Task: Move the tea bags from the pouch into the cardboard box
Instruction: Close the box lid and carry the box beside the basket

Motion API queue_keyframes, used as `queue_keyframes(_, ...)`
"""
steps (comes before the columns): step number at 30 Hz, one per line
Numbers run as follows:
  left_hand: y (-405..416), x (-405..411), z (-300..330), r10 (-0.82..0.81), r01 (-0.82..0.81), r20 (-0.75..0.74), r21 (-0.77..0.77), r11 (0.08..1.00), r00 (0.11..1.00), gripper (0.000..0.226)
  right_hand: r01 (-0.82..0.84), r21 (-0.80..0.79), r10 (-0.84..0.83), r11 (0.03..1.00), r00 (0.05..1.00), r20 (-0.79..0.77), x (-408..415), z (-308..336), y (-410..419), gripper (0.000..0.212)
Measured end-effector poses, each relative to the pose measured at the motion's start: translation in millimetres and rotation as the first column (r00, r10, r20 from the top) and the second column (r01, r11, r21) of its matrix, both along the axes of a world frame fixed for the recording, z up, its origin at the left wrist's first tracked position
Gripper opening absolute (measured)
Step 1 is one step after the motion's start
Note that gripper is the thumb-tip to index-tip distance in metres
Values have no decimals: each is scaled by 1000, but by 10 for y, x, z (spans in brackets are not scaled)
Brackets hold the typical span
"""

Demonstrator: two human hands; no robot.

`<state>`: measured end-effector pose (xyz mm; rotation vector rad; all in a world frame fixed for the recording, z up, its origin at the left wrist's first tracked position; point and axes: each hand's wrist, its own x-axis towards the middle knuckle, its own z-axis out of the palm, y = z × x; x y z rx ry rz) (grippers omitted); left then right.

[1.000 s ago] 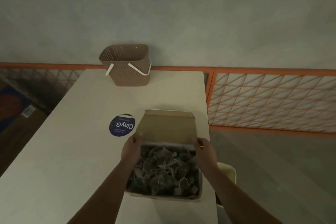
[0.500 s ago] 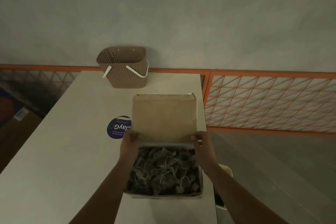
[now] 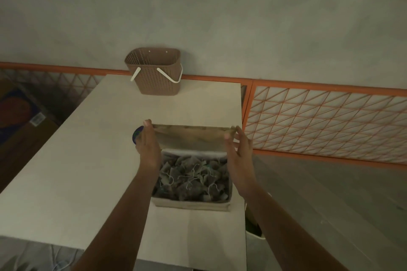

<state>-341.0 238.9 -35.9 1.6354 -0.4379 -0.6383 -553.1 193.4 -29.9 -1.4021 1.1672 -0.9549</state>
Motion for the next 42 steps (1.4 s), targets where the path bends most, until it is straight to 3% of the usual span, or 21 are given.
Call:
queue_keyframes(2, 144, -42, -48, 106, -106, 22, -14, 994, 994, 55, 10, 13, -11, 1000, 997, 71, -88, 40, 159, 65)
queue_keyframes(4, 322, -99, -66, 83, -83, 48, -12, 997, 995, 39, 15, 19, -16, 1000, 997, 79, -167, 14, 292, 50)
queue_keyframes(6, 512, -168, -110, 41, -43, -60, -32, 999, 997, 21, 26, 36, -28, 999, 999, 47, -219, -61, 424, 36)
queue_keyframes(9, 798, -285, -139, 36, -43, -116, -51, 998, 993, 28, 38, 37, -39, 999, 999, 22, -271, -176, 626, 13)
queue_keyframes(13, 1017, -280, -380, -55, 52, 51, 65, 997, 997, 24, -47, 71, 54, 996, 994, -95, -339, -276, 787, 31)
queue_keyframes(15, 1088, -276, -479, -78, 54, 130, 178, 982, 988, 32, -55, 93, 70, 994, 983, -168, -370, -373, 798, 31)
queue_keyframes(18, 1147, -312, -604, -27, -31, 182, 311, 950, 983, 26, -76, 149, 115, 986, 956, -271, -424, -548, 815, 26)
queue_keyframes(22, 1191, -321, -781, -117, -14, 289, 415, 910, 950, 28, -72, 123, 112, 990, 923, -369, -477, -663, 828, 22)
queue_keyframes(25, 1200, -335, -809, -111, -16, 286, 407, 913, 952, 32, -38, 132, 85, 990, 925, -371, -494, -697, 836, 31)
queue_keyframes(28, 1204, -365, -790, -130, 46, 181, 406, 913, 975, 46, -38, 246, 114, 968, 946, -303, -503, -724, 844, 64)
queue_keyframes(29, 1197, -363, -796, -152, 76, 155, 412, 908, 976, 40, -55, 275, 139, 960, 945, -296, -508, -732, 848, 68)
queue_keyframes(32, 1200, -375, -805, -210, 135, 160, 387, 912, 964, 14, -113, 286, 206, 951, 925, -320, -502, -747, 878, 64)
queue_keyframes(42, 1142, -388, -733, -193, 156, 137, 242, 958, 972, 17, -73, 197, 141, 978, 925, -354, -465, -827, 772, 57)
